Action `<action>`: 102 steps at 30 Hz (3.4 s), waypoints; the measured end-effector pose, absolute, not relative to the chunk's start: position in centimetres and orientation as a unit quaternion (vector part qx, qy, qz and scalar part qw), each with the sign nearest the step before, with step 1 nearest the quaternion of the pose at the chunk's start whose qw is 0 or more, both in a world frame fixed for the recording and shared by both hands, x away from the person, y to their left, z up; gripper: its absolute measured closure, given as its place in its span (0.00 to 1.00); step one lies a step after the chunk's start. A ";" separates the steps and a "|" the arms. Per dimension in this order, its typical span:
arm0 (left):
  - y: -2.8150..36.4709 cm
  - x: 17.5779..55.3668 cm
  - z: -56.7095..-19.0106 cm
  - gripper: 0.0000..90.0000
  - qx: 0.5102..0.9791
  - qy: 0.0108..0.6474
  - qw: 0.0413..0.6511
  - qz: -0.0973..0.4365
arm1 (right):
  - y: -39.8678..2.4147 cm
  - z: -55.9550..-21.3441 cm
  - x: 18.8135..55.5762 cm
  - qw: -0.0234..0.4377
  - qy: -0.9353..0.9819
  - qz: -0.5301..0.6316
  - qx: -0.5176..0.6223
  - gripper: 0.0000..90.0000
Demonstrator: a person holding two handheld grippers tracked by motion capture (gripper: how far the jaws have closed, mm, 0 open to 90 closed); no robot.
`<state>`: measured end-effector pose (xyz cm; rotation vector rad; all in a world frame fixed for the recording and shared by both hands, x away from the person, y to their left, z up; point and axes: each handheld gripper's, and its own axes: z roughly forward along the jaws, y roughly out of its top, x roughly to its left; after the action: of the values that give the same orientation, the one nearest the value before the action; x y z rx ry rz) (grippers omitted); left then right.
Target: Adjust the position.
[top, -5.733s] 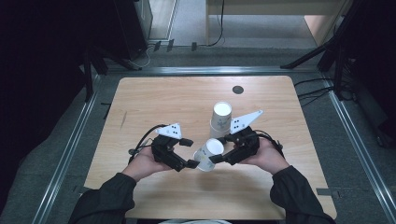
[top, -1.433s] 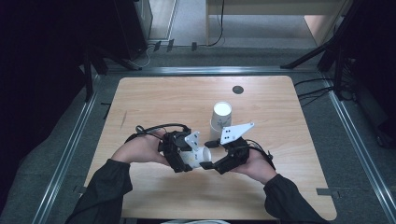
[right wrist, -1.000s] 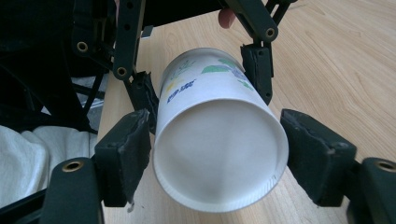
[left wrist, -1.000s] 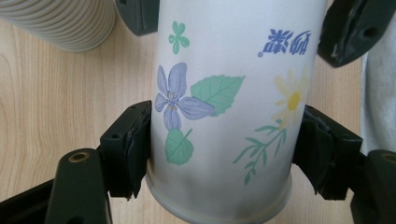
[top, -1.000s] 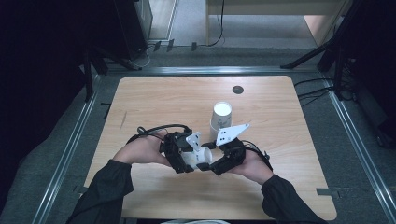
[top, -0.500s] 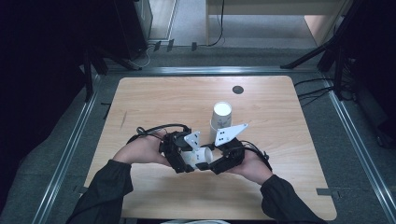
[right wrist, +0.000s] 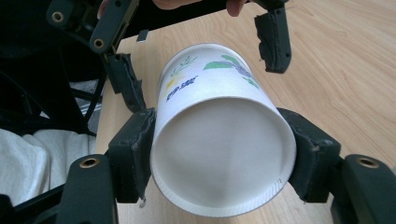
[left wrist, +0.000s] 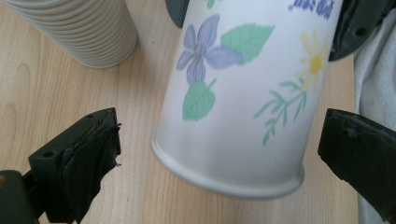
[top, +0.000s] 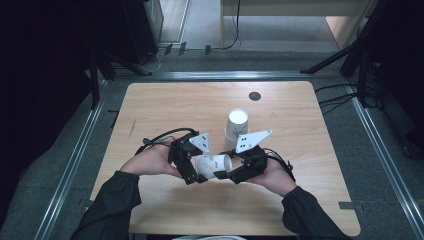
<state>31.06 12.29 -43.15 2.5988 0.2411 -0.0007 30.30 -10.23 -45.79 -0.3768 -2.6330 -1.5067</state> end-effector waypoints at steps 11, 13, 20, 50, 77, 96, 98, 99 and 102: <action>14.2 31.1 -43.5 0.00 0.942 0.126 0.311 -0.012 | -11.7 -45.2 30.5 0.042 -0.853 -0.504 -0.131 0.38; 14.5 31.1 -43.8 0.00 0.939 0.135 0.316 -0.017 | -11.9 -45.2 30.5 0.041 -0.852 -0.506 -0.129 0.38; 15.3 30.8 -44.3 0.00 0.928 0.153 0.338 -0.017 | -12.7 -45.2 30.7 0.038 -0.853 -0.501 -0.139 0.38; 14.2 30.2 -45.9 0.00 0.871 0.164 0.460 -0.056 | -13.7 -44.9 30.8 0.076 -0.831 -0.536 -0.129 0.38; 14.0 29.9 -46.0 0.19 0.864 0.123 0.483 -0.065 | -12.5 -45.1 30.7 0.098 -0.828 -0.540 -0.115 0.38; 14.2 30.0 -45.8 0.25 0.865 0.121 0.484 -0.063 | -12.4 -45.2 30.7 0.095 -0.830 -0.539 -0.112 0.38; 14.2 30.0 -45.7 0.25 0.864 0.121 0.484 -0.063 | -12.5 -45.2 30.7 0.095 -0.829 -0.539 -0.113 0.37; 14.3 30.0 -45.7 0.25 0.864 0.121 0.485 -0.062 | -12.5 -45.2 30.6 0.095 -0.829 -0.539 -0.113 0.37; 14.5 30.1 -45.5 0.25 0.861 0.125 0.489 -0.059 | -12.5 -45.2 30.6 0.088 -0.827 -0.543 -0.112 0.33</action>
<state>30.09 14.53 -45.54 2.0938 0.3042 -0.1444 30.60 -12.52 -45.16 -0.3343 -2.4638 -1.6177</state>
